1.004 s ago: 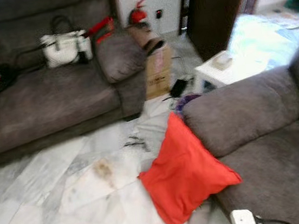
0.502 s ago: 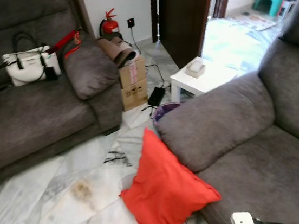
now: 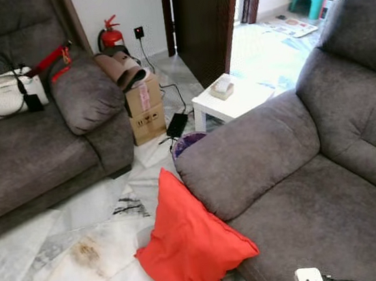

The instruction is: Move the pillow to the sofa from floor

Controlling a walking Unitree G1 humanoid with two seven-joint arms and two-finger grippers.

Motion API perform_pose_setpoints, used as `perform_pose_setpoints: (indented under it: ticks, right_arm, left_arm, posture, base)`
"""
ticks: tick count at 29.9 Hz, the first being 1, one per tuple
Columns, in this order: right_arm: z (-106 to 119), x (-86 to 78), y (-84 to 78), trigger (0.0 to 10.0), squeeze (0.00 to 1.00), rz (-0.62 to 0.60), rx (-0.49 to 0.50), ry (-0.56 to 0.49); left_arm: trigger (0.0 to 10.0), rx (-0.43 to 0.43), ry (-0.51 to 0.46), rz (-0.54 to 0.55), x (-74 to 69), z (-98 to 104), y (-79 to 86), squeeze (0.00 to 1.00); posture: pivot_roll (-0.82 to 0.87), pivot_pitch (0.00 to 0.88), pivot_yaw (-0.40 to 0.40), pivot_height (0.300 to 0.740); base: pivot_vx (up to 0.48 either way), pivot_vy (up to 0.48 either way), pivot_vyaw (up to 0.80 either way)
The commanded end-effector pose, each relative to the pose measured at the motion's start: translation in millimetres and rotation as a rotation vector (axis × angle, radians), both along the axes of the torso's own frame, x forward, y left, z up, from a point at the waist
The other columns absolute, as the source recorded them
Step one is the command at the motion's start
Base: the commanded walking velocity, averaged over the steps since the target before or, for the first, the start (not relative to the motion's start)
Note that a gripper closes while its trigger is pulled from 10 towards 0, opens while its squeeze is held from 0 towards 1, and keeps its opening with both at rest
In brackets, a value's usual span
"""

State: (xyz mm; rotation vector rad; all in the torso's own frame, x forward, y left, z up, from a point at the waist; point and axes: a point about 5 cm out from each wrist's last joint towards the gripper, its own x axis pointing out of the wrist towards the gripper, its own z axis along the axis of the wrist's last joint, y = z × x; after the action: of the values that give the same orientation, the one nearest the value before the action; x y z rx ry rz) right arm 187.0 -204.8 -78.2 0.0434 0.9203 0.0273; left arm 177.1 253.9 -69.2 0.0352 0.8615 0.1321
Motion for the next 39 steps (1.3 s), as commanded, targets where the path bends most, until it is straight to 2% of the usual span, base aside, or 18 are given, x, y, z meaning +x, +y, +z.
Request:
perform_pose_setpoints:
  ticks: [1, 6, 10, 11, 15, 16, 17, 18, 20, 23, 26, 30, 33, 39]
  right_arm:
    - [-0.4, 0.9, 5.6, 10.0, 0.00, 0.008, 0.019, -0.002]
    - [0.4, 2.4, 8.4, 10.0, 0.00, 0.014, 0.026, -0.024]
    - [1.0, 2.0, 8.5, 10.0, 0.00, -0.034, 0.058, -0.056]
    - [2.6, 3.0, 8.5, 10.0, 0.00, -0.095, 0.104, -0.099]
    - [6.1, 5.5, 6.7, 10.0, 0.00, -0.213, 0.185, -0.180]
    - [20.7, 31.7, 11.3, 10.0, 0.00, -0.213, 0.207, -0.262]
    - [54.6, 79.3, 18.2, 10.0, 0.00, -0.207, 0.224, -0.423]
    - [64.5, 90.5, 19.4, 10.0, 0.00, -0.207, 0.227, -0.466]
    - [76.0, 100.1, 15.2, 10.0, 0.00, -0.216, 0.218, -0.534]
    - [86.6, 105.9, 14.1, 10.0, 0.00, -0.215, 0.235, -0.623]
    - [90.7, 106.0, 14.1, 10.0, 0.00, -0.182, 0.242, -0.668]
    - [93.6, 104.2, 12.8, 10.0, 0.00, -0.153, 0.227, -0.710]
    - [98.9, 103.9, 6.9, 10.0, 0.00, -0.177, 0.203, -0.760]
    - [105.5, 107.8, 8.7, 10.0, 0.00, -0.143, 0.197, -0.795]
  left_arm:
    - [10.0, 0.010, 0.037, 0.033, -13.8, -4.9, 6.0, 0.00]
    - [10.0, 0.025, -0.023, 0.065, -11.8, -1.6, 8.7, 0.00]
    - [10.0, 0.047, -0.069, 0.061, -10.9, 0.9, 9.5, 0.00]
    - [10.0, 0.070, -0.109, 0.051, -9.0, 3.6, 9.6, 0.00]
    - [10.0, 0.112, -0.200, 0.037, -4.1, 9.8, 8.0, 0.00]
    - [10.0, 0.118, -0.282, 0.024, 23.3, 24.1, 5.2, 0.00]
    - [10.0, 0.163, -0.444, -0.005, 76.3, 62.4, 5.4, 0.00]
    - [10.0, 0.177, -0.486, -0.013, 89.2, 73.9, 5.0, 0.00]
    - [10.0, 0.188, -0.575, -0.047, 102.3, 89.6, 0.0, 0.00]
    - [10.0, 0.160, -0.657, -0.079, 102.2, 95.4, -8.9, 0.00]
    - [10.0, 0.141, -0.720, -0.055, 92.4, 95.6, -11.9, 0.00]
    - [10.0, 0.138, -0.751, -0.054, 83.4, 95.4, -15.8, 0.00]
    - [10.0, 0.146, -0.787, -0.075, 77.3, 101.5, -21.0, 0.00]
    - [10.0, 0.191, -0.826, -0.124, 74.4, 111.7, -23.0, 0.00]
  posture:
    - [0.09, 0.095, 0.021, 0.740]
    - [0.10, 0.078, 0.023, 0.740]
    - [0.09, 0.068, 0.032, 0.740]
    - [0.08, 0.062, 0.037, 0.740]
    - [0.05, 0.053, 0.038, 0.740]
    - [0.04, 0.048, 0.032, 0.740]
    - [0.04, 0.044, 0.025, 0.740]
    - [0.04, 0.042, 0.021, 0.740]
    - [0.04, 0.033, 0.006, 0.740]
    - [0.04, 0.026, -0.008, 0.740]
    - [0.03, 0.010, -0.024, 0.740]
    - [0.03, 0.004, -0.019, 0.740]
    - [0.03, 0.004, -0.013, 0.740]
    - [0.04, 0.000, -0.011, 0.740]
  base:
    - [0.000, 0.000, 0.80]
    - [0.000, 0.000, 0.74]
    - [0.000, 0.000, 0.00]
    - [0.000, 0.000, 0.00]
    - [0.000, 0.000, 0.00]
    - [0.000, 0.000, 0.00]
    - [0.000, 0.000, 0.00]
    - [0.000, 0.000, 0.00]
    - [0.000, 0.000, 0.00]
    - [0.000, 0.000, 0.00]
    - [0.000, 0.000, 0.00]
    - [0.000, 0.000, 0.00]
    - [0.000, 0.000, 0.00]
    - [0.000, 0.000, 0.00]
